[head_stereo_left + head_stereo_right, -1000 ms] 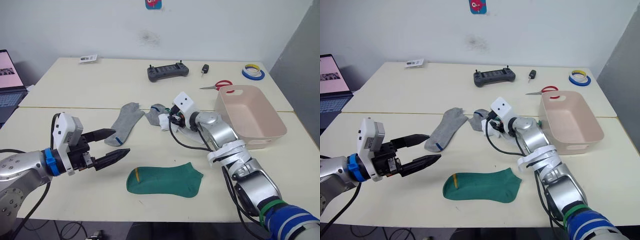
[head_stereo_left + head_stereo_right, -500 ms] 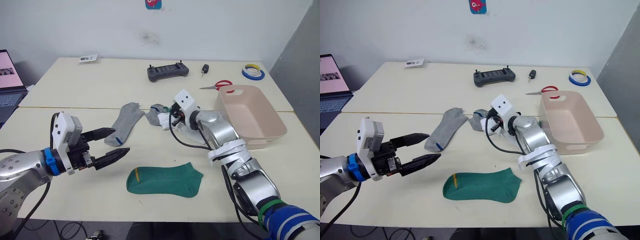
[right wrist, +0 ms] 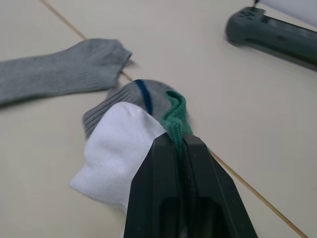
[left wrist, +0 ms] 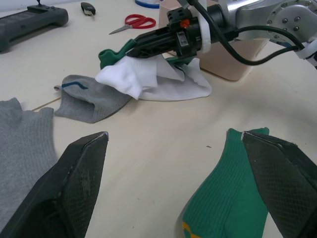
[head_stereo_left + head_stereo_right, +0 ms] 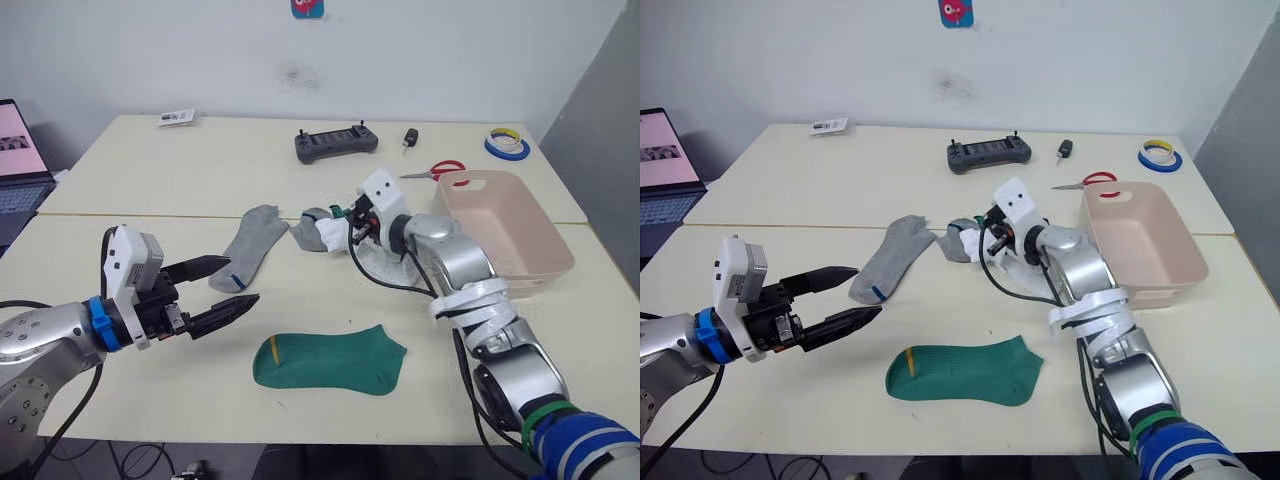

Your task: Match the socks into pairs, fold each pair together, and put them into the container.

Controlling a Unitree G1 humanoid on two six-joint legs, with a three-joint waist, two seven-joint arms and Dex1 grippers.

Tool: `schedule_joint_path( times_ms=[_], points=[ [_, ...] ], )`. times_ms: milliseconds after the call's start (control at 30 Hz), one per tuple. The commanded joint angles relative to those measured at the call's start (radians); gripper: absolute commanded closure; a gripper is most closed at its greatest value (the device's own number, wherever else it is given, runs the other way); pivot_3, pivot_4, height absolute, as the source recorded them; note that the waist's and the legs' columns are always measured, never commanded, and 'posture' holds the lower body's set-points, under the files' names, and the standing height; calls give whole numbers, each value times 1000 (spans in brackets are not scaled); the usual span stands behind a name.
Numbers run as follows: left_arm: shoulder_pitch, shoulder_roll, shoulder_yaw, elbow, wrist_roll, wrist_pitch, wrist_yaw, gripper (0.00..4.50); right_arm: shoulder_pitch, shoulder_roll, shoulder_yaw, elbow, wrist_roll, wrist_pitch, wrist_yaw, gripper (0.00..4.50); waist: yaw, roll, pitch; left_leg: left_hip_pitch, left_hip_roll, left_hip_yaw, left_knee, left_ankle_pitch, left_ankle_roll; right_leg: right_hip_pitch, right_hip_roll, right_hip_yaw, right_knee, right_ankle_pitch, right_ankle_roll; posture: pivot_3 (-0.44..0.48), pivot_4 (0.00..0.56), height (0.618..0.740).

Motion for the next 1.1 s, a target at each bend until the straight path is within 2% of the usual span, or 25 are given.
schedule_joint_path(
  times_ms=[33,67,100,433,800,900,1100],
  points=[
    [28,-3,34,-34,9,-21,-5,0,56,-46,62,-119,-26,-30,51,4450,0,0,0,0,0,0,0,0,0,0,0,0,0,0,0,0,150,737],
    [37,-3,36,-35,12,-23,-7,0,73,-58,75,-143,-31,-34,60,3958,0,0,0,0,0,0,0,0,0,0,0,0,0,0,0,0,150,737],
    [43,-3,37,-35,13,-25,-8,0,86,-67,83,-163,-31,-32,69,3736,1,0,0,0,0,0,0,0,0,0,0,1,0,0,0,0,150,737],
    [56,4,29,-25,34,-41,-26,0,113,-75,95,-252,-35,15,76,267,1,0,0,0,0,0,0,0,0,0,0,0,0,0,0,0,150,737],
    [47,-6,24,-33,27,-38,-18,0,53,-57,97,-182,-77,2,43,267,1,0,0,0,0,0,0,0,0,0,0,0,0,0,0,0,150,737],
    [47,-10,23,-37,26,-37,-15,0,41,-64,103,-157,-93,-12,42,848,1,0,0,0,0,-1,0,0,0,0,0,0,0,0,0,0,150,737],
    [44,-14,20,-40,26,-36,-12,0,31,-65,108,-149,-100,-25,60,2859,1,0,0,0,0,-1,0,0,0,0,0,0,0,0,0,0,150,737]
  ],
)
